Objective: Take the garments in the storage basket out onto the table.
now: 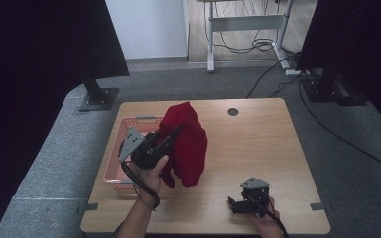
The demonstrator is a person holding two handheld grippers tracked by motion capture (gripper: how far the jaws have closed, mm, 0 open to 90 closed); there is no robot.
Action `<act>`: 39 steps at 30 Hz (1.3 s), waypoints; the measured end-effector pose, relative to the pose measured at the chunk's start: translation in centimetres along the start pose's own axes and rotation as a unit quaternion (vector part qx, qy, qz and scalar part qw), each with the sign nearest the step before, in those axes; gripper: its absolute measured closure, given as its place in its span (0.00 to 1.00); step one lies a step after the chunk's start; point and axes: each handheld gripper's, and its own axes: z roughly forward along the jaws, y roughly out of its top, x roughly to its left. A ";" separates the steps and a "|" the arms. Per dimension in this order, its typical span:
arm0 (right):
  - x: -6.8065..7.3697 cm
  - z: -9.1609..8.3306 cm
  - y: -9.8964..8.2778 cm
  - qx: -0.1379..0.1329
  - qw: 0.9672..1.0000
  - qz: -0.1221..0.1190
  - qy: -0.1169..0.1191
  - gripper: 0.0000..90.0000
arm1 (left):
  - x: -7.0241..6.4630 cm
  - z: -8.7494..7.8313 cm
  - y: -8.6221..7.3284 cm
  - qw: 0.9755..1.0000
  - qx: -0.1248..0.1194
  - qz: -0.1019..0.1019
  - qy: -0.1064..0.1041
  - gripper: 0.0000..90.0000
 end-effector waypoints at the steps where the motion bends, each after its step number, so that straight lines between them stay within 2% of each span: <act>1: 0.0 0.0 0.0 0.000 1.000 0.000 0.000 0.02 | -0.1 0.1 0.0 1.000 0.000 0.000 0.000 0.79; 15: 0.0 0.0 0.0 0.000 1.000 0.000 0.000 0.02 | -1.3 1.5 0.2 1.000 0.002 0.003 -0.012 0.79; 31: 0.0 0.0 0.0 0.000 1.000 0.000 0.000 0.02 | -2.3 3.1 -1.3 0.999 0.026 0.002 -0.024 0.78; 39: 0.0 0.0 0.0 0.000 1.000 0.000 0.000 0.02 | -2.4 3.5 -2.6 0.999 0.040 -0.007 -0.029 0.78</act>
